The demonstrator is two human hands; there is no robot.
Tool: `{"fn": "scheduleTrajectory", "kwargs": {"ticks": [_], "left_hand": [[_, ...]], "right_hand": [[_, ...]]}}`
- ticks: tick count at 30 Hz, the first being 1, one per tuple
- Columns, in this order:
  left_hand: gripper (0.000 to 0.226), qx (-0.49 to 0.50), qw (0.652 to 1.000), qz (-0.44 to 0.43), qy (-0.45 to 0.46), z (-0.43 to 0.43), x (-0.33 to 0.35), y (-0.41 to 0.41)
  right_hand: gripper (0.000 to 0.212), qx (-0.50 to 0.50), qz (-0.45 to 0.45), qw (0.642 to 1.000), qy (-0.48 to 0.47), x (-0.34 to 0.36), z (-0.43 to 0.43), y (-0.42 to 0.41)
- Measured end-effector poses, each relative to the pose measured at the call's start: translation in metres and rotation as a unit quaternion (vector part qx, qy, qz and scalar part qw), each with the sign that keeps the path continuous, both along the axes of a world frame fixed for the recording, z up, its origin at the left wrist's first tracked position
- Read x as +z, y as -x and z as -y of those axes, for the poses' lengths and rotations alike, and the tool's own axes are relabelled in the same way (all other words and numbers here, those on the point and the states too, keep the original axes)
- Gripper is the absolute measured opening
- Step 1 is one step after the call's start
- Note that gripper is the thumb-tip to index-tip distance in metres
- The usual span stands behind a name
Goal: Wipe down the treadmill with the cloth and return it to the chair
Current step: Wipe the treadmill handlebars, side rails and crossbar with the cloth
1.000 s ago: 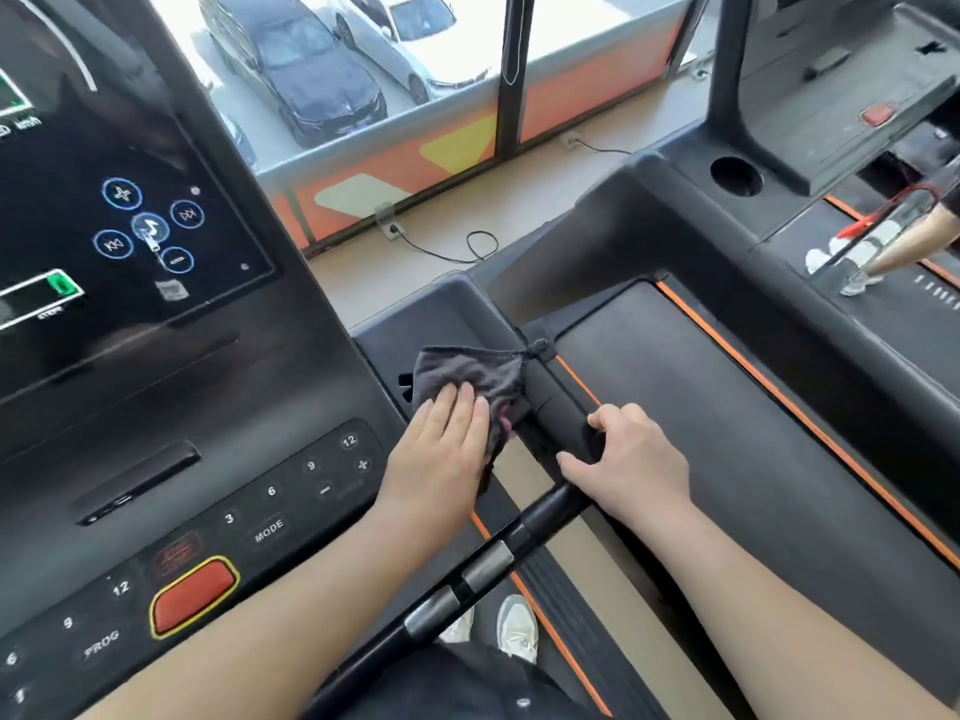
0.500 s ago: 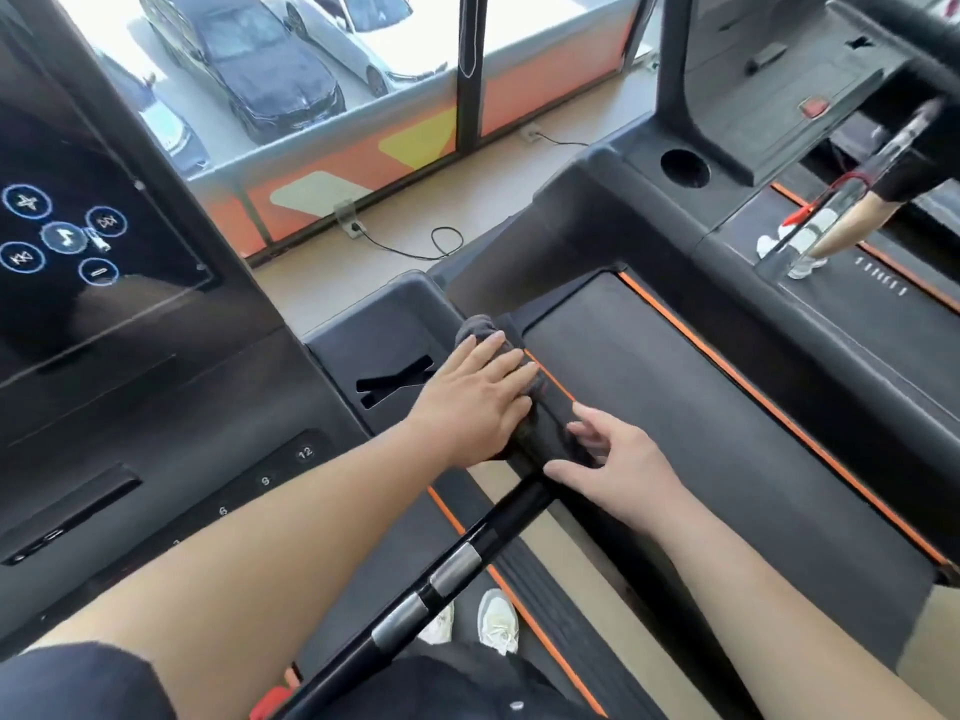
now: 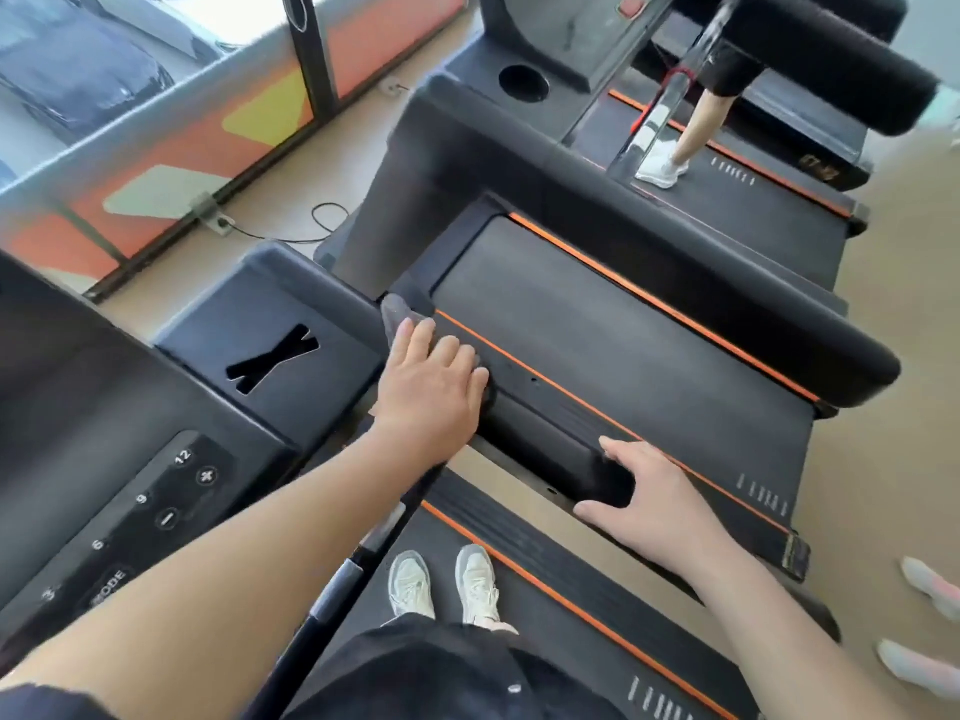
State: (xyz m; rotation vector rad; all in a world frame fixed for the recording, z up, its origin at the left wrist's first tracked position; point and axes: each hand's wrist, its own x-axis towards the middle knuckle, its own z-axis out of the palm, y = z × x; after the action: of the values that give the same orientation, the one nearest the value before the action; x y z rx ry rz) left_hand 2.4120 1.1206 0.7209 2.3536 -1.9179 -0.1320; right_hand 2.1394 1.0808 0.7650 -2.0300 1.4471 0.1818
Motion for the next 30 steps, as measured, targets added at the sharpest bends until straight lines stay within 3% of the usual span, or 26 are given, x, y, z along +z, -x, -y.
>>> {"fn": "scheduleTrajectory", "kwargs": {"ticks": [5,10,13,16,18,21,23,26,28,30], "left_hand": [[0.043,-0.186,0.981,-0.011,0.051,-0.015,-0.005,0.014],[0.048,-0.007,1.000,0.006,0.011,0.001,-0.004,0.046],[0.048,-0.085,0.995,-0.042,0.022,-0.023,-0.013,0.089],[0.045,-0.137,0.990,-0.015,0.024,-0.019,-0.011,0.076],[0.045,-0.051,0.998,0.002,0.025,-0.004,-0.011,0.078],[0.047,0.100,0.994,-0.031,0.031,-0.002,-0.011,0.144],[0.048,0.015,0.999,-0.040,0.033,-0.017,-0.020,0.188],[0.048,-0.146,0.989,-0.016,0.029,-0.028,-0.017,0.180],[0.046,-0.132,0.991,-0.009,0.030,-0.018,-0.013,0.164],[0.044,-0.034,0.999,0.007,0.030,-0.008,-0.011,0.169]], "right_hand": [[0.092,0.010,-0.028,0.999,0.026,-0.004,-0.007,0.032],[0.099,0.017,-0.039,0.999,0.029,-0.006,0.003,0.061],[0.100,0.042,-0.026,0.999,0.021,-0.011,0.008,0.078],[0.099,0.079,-0.030,0.996,0.007,-0.012,0.012,0.098],[0.095,0.092,-0.023,0.995,0.009,-0.014,0.013,0.113],[0.092,0.107,-0.010,0.994,0.012,-0.018,0.013,0.134],[0.092,0.115,-0.001,0.993,0.027,-0.024,0.012,0.146],[0.094,0.114,0.005,0.993,0.035,-0.027,0.011,0.164],[0.095,0.094,0.015,0.995,0.036,-0.028,0.010,0.177],[0.093,0.084,0.009,0.996,0.035,-0.029,0.009,0.186]]}}
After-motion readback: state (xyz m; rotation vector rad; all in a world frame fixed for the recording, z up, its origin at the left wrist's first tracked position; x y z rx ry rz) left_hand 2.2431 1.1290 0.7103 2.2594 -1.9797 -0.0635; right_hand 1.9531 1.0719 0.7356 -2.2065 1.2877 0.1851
